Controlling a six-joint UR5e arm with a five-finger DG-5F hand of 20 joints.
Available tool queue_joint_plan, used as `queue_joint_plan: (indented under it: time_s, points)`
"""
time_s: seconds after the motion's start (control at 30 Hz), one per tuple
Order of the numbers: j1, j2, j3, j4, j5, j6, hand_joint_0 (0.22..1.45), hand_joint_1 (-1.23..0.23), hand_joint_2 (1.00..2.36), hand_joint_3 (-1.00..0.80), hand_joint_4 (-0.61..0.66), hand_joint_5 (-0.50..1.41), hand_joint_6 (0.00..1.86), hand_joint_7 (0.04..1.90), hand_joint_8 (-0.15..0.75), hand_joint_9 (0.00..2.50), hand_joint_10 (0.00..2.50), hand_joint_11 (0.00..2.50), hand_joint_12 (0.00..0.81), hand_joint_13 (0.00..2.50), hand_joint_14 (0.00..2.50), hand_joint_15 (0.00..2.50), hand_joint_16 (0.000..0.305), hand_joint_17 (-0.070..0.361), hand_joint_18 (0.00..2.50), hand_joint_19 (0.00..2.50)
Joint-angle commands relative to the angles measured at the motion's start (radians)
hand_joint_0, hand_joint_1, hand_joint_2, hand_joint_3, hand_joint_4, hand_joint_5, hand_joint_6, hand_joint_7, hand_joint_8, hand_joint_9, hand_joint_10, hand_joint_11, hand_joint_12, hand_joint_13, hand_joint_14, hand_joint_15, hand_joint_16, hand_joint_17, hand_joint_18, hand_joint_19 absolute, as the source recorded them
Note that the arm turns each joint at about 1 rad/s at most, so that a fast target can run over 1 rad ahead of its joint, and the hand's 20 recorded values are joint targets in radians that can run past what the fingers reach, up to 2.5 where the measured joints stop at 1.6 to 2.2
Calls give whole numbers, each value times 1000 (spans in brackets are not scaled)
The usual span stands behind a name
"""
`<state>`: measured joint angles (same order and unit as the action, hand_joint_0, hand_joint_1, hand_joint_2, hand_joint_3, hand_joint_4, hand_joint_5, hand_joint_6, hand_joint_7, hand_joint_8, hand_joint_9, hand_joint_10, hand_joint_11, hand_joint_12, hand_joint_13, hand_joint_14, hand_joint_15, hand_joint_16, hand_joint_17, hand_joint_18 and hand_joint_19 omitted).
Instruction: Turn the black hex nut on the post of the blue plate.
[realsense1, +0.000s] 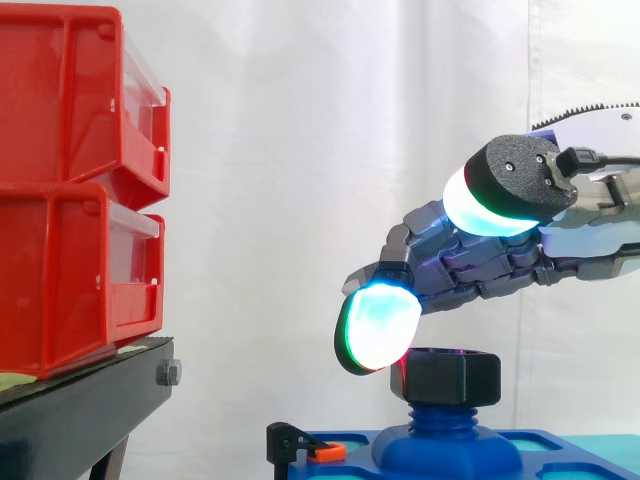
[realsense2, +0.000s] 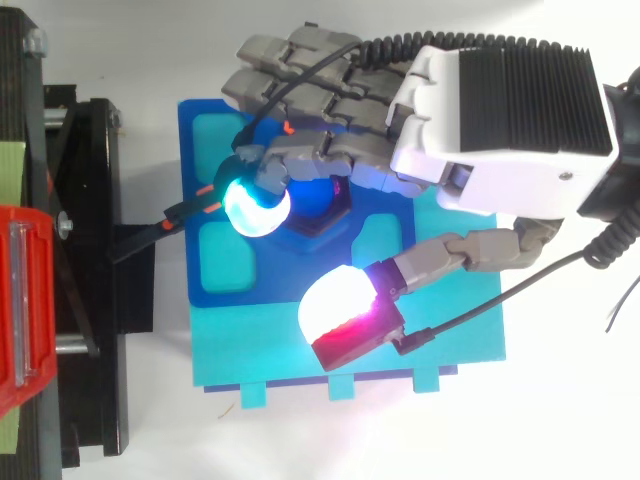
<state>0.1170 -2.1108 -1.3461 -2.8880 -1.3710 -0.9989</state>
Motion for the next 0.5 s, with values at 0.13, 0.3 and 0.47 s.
queue_joint_plan:
  time_s: [0.13, 0.3, 0.47]
  points:
    - [-13, 0, 1, -1, -16, -14, 449, -207, 1000, -500, 260, -206, 504, 911, 215, 0, 0, 0, 373, 0, 0, 0, 52, 117, 0, 65]
    - [-27, 0, 1, -2, -34, -21, 449, -206, 1000, -500, 262, -206, 503, 916, 216, 0, 0, 0, 373, 0, 0, 0, 52, 118, 0, 64]
    - [-42, 0, 1, 6, -49, -21, 449, -205, 1000, -500, 262, -206, 503, 916, 217, 0, 0, 0, 374, 0, 0, 0, 52, 118, 0, 63]
